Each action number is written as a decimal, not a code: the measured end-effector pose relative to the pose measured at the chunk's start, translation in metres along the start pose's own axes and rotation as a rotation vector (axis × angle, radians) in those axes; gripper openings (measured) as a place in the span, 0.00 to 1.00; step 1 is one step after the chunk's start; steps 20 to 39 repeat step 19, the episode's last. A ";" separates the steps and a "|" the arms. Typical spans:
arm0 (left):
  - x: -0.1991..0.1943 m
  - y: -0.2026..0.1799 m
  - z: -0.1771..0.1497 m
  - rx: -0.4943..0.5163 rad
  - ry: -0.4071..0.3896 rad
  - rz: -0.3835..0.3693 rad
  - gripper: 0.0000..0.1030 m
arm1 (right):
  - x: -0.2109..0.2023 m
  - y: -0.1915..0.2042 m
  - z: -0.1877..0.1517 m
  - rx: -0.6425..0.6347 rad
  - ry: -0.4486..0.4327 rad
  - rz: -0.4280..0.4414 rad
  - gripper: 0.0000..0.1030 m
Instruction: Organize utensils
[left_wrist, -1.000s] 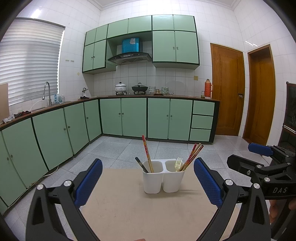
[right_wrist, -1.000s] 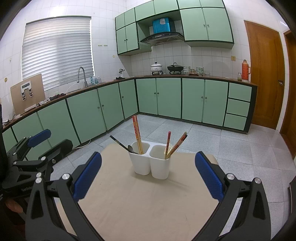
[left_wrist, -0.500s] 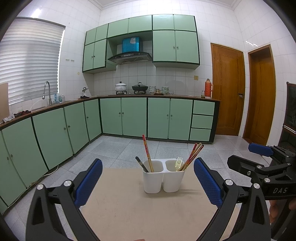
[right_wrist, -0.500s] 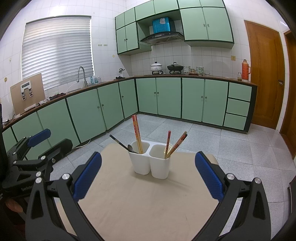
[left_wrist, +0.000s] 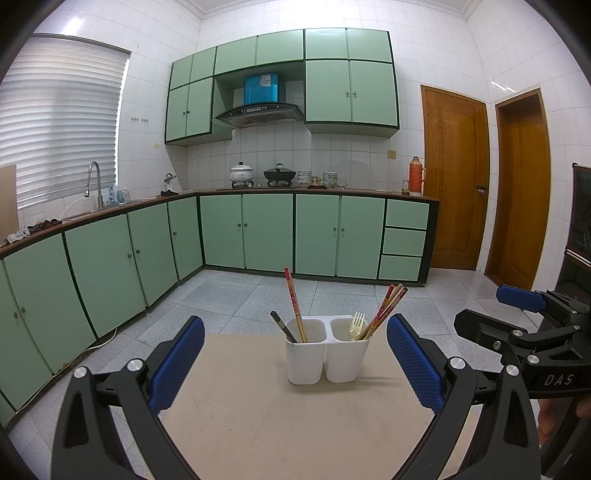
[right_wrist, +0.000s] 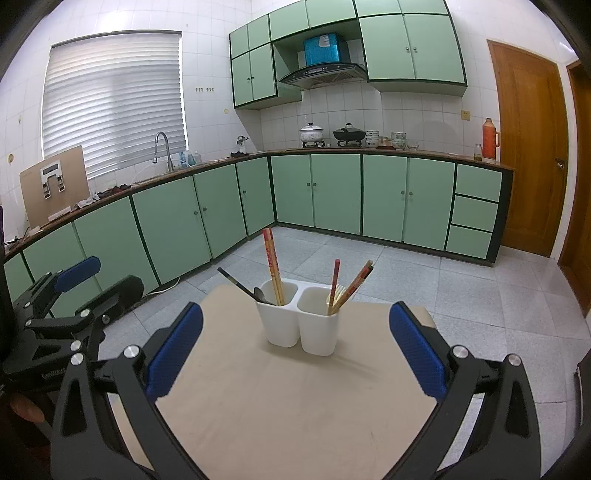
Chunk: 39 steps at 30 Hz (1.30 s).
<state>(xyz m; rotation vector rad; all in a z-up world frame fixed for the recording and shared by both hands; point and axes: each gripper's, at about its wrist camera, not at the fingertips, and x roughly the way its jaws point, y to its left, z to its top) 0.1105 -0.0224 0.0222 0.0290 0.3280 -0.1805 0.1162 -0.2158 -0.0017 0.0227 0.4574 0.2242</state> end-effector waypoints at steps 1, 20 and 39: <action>0.000 0.000 0.000 -0.001 0.000 0.000 0.94 | 0.000 0.001 0.000 0.000 0.001 0.000 0.95; 0.004 0.006 -0.004 -0.004 0.005 -0.001 0.94 | 0.000 -0.003 -0.003 0.003 0.004 -0.003 0.95; 0.004 0.006 -0.004 -0.004 0.005 -0.001 0.94 | 0.000 -0.003 -0.003 0.003 0.004 -0.003 0.95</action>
